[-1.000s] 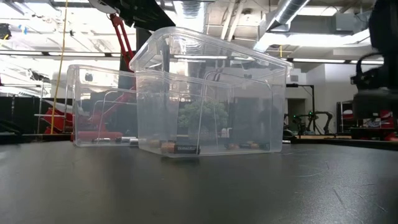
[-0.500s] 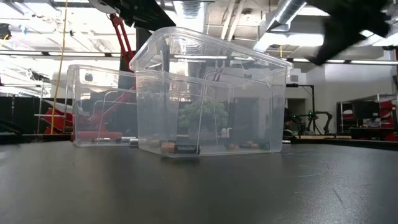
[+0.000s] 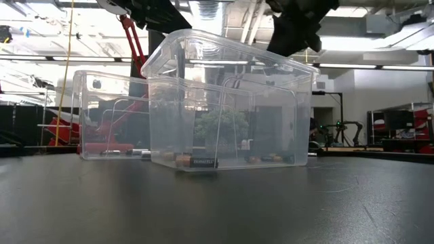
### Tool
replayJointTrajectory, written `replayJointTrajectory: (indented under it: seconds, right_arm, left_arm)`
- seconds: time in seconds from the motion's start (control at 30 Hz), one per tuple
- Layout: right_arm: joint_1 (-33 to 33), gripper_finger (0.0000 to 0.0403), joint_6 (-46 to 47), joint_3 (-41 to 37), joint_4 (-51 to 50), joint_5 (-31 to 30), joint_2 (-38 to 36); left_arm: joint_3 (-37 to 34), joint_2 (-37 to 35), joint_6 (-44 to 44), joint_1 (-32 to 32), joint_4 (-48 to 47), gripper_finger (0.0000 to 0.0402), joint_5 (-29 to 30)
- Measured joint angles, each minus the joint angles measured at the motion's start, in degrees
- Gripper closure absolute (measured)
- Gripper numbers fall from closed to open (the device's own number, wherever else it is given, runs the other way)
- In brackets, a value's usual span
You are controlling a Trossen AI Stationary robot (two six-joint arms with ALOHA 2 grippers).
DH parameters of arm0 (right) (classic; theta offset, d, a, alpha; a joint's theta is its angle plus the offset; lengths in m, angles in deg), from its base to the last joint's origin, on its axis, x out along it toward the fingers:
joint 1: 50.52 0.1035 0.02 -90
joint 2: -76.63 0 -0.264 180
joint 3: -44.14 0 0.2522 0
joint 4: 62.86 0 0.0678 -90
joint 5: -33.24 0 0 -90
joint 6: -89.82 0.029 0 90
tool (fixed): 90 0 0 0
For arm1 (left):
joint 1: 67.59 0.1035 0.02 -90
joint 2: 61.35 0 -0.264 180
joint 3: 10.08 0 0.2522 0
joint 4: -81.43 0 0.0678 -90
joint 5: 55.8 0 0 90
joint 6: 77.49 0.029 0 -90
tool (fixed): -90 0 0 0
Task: Sort batteries
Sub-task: Put the brown battery into the bottom transparent bin, then put the silver battery into the top transparent bin
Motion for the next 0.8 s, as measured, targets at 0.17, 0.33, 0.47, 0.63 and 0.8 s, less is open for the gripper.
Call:
replayJointTrajectory:
  seconds: [0.17, 0.33, 0.47, 0.63, 0.8]
  right_arm:
    - [-1.35, 0.0277, -3.40, 0.00, 0.27, 6.42, 0.03]
    - [-1.27, 0.0181, -7.92, -0.04, 2.29, 7.32, 1.11]
    - [-3.75, 0.0150, -7.63, -0.02, 2.53, -4.38, -0.27]
    - [-10.88, 0.0157, -7.02, 0.00, 3.39, -7.63, -3.47]
    - [-20.38, 0.0172, -6.45, 0.02, 2.62, -7.33, -3.98]
  left_arm:
    - [0.00, 0.00, 0.16, 0.01, 0.00, 0.0182, 0.00]
    - [0.00, 0.02, 0.81, 0.02, -0.02, 0.0182, 0.00]
    - [0.00, 0.02, 0.83, 0.02, -0.02, 0.0182, 0.00]
    - [0.00, 0.02, 0.76, 0.02, -0.02, 0.0182, 0.00]
    - [0.00, 0.02, 0.97, 0.02, -0.02, 0.0182, 0.00]
